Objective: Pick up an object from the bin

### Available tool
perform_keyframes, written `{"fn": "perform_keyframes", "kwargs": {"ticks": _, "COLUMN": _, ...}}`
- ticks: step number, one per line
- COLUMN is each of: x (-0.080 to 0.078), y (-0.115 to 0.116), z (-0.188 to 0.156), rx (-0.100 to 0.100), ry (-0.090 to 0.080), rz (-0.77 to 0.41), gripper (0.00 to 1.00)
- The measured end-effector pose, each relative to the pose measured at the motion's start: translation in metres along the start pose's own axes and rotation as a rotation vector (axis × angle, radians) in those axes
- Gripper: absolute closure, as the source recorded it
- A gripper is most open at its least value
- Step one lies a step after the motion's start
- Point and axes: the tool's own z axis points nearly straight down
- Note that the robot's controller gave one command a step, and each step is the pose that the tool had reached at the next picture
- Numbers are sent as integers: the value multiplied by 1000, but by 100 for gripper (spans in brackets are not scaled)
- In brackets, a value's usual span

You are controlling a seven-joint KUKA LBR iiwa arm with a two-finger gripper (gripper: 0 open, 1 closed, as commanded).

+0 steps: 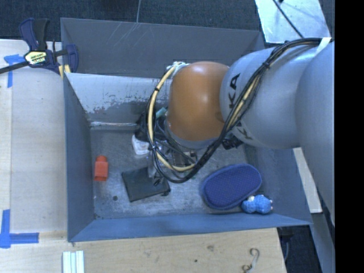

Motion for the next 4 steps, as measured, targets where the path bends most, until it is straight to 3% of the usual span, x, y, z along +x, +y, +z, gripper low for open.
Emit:
{"fn": "perform_keyframes", "kwargs": {"ticks": 1, "x": -2, "y": 4, "z": -57, "rx": -2, "ry": -9, "rz": -34, "gripper": 100}}
{"fn": "perform_keyframes", "kwargs": {"ticks": 2, "x": -1, "y": 3, "z": -54, "rx": 0, "ry": -3, "rz": -34, "gripper": 0}}
{"fn": "perform_keyframes", "kwargs": {"ticks": 3, "x": -2, "y": -26, "z": 85, "rx": 1, "ry": 4, "rz": -342, "gripper": 0}}
{"fn": "perform_keyframes", "kwargs": {"ticks": 4, "x": -5, "y": -25, "z": 81, "rx": 0, "ry": -4, "rz": -340, "gripper": 100}}
